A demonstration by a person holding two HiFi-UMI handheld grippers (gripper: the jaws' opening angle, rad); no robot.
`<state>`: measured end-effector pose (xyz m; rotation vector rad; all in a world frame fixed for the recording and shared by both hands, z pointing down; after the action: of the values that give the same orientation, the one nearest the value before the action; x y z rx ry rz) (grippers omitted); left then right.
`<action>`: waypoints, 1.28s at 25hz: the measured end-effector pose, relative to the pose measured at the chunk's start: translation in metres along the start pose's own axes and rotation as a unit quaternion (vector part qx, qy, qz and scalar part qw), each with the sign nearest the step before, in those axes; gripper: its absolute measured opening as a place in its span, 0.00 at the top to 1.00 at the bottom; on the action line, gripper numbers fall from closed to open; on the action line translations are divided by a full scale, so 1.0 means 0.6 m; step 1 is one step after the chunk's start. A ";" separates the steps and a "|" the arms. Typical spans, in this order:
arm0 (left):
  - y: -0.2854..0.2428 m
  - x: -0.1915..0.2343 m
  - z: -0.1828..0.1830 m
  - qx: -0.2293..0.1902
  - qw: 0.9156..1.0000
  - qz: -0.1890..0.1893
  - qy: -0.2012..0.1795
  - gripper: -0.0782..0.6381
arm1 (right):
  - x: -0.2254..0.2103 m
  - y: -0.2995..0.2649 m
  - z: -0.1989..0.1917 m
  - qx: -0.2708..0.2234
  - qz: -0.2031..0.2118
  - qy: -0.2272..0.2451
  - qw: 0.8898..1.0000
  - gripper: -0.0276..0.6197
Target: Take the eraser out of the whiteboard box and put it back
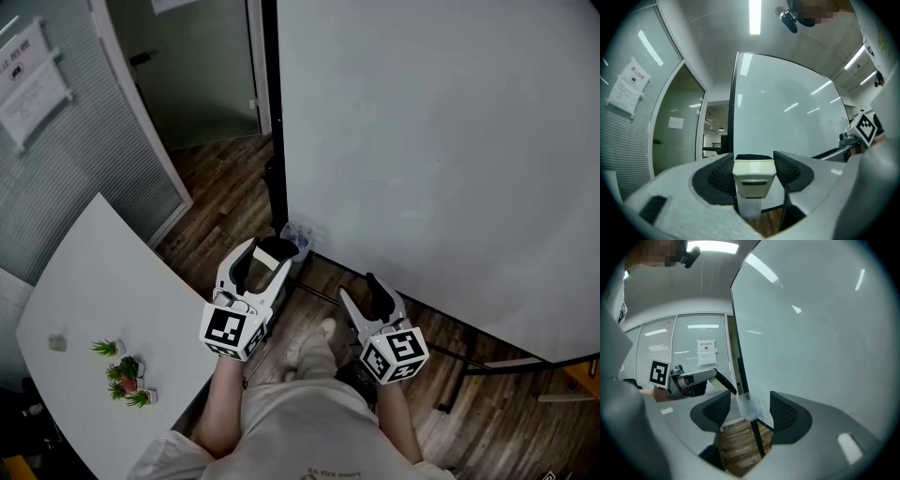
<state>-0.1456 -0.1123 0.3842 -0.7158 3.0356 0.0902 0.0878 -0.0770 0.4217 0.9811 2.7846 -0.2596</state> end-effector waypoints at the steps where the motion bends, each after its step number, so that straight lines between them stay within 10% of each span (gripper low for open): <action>1: 0.002 0.000 -0.001 0.001 1.000 0.000 0.001 0.52 | 0.001 0.000 -0.001 -0.001 0.000 0.000 1.000 0.55; 32: -0.041 0.011 -0.013 0.012 1.000 -0.010 -0.006 0.52 | -0.021 -0.019 -0.008 0.012 -0.005 -0.005 1.000 0.55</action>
<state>-0.1408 -0.1378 0.3906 -0.7415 3.0122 0.0574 0.0897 -0.0923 0.4305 0.9684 2.7837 -0.3003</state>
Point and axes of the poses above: the fingertips, and each gripper's own axes: y backward along the fingers, x to its left, z out of its top, the point moved 8 cm from there along y, backward along the fingers, and after that the axes turned 6 degrees about z, right-handed, at the moved point
